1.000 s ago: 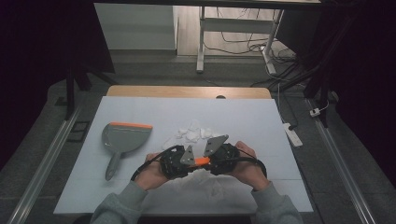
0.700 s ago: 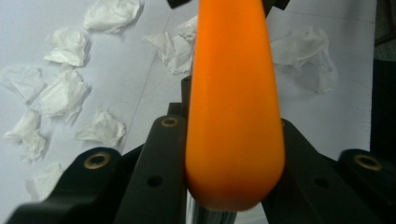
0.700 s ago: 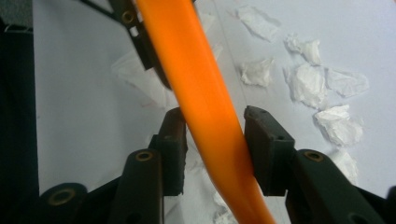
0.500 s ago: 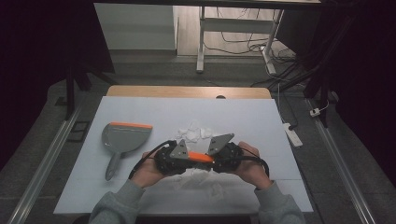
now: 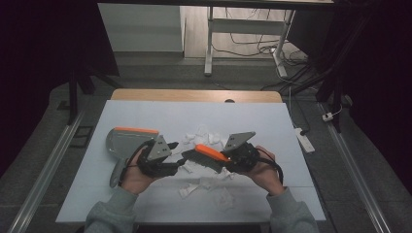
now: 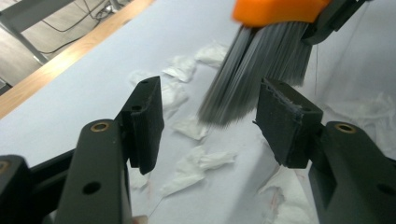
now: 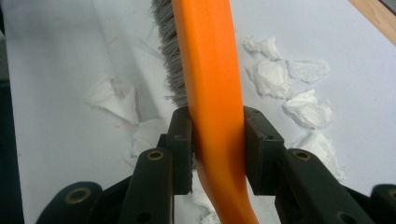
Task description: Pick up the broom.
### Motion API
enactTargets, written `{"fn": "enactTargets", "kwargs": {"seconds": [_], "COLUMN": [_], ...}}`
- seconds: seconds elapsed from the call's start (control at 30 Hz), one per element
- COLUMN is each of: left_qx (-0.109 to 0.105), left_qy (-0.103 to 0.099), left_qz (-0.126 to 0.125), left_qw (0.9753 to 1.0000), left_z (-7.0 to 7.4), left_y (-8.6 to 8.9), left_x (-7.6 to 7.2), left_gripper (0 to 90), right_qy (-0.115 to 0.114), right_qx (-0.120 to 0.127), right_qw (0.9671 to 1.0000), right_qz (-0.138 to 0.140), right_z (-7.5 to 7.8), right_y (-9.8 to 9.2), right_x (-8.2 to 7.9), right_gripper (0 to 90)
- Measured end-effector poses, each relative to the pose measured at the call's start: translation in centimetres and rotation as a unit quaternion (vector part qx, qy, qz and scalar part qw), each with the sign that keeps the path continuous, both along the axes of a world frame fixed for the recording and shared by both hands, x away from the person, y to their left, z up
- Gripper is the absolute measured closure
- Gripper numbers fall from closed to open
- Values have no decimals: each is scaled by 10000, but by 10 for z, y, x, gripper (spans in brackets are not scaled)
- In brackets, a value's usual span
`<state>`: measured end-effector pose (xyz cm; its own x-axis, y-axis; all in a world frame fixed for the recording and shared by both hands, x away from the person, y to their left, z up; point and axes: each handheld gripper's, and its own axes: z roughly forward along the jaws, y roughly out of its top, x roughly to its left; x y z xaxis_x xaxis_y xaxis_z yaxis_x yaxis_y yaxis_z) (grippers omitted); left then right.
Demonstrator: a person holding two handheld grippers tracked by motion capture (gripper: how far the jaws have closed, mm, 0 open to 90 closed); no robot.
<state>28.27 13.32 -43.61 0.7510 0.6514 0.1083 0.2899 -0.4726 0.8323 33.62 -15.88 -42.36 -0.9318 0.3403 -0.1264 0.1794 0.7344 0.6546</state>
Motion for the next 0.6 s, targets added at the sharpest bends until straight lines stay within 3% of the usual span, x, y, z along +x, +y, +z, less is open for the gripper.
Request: {"fn": "enactTargets", "kwargs": {"seconds": [0.23, 0.4, 0.6], "left_qx": [-366, -327, -361], "left_qy": [100, 127, 301], "left_qz": [165, 369, 789], "left_qw": [9991, 9987, 9958], "left_z": [2, -3, -13], "left_y": [25, 40, 60], "left_x": [-6, -13, -14], "left_gripper": [394, 383, 354], "right_qy": [25, -40, -92], "right_qx": [375, 593, 864], "right_qw": [9987, 9960, 9905], "right_qz": [-348, -662, -1069], "right_z": [7, 13, 21], "right_y": [-15, -26, -45], "right_x": [6, 10, 18], "right_gripper": [669, 669, 669]}}
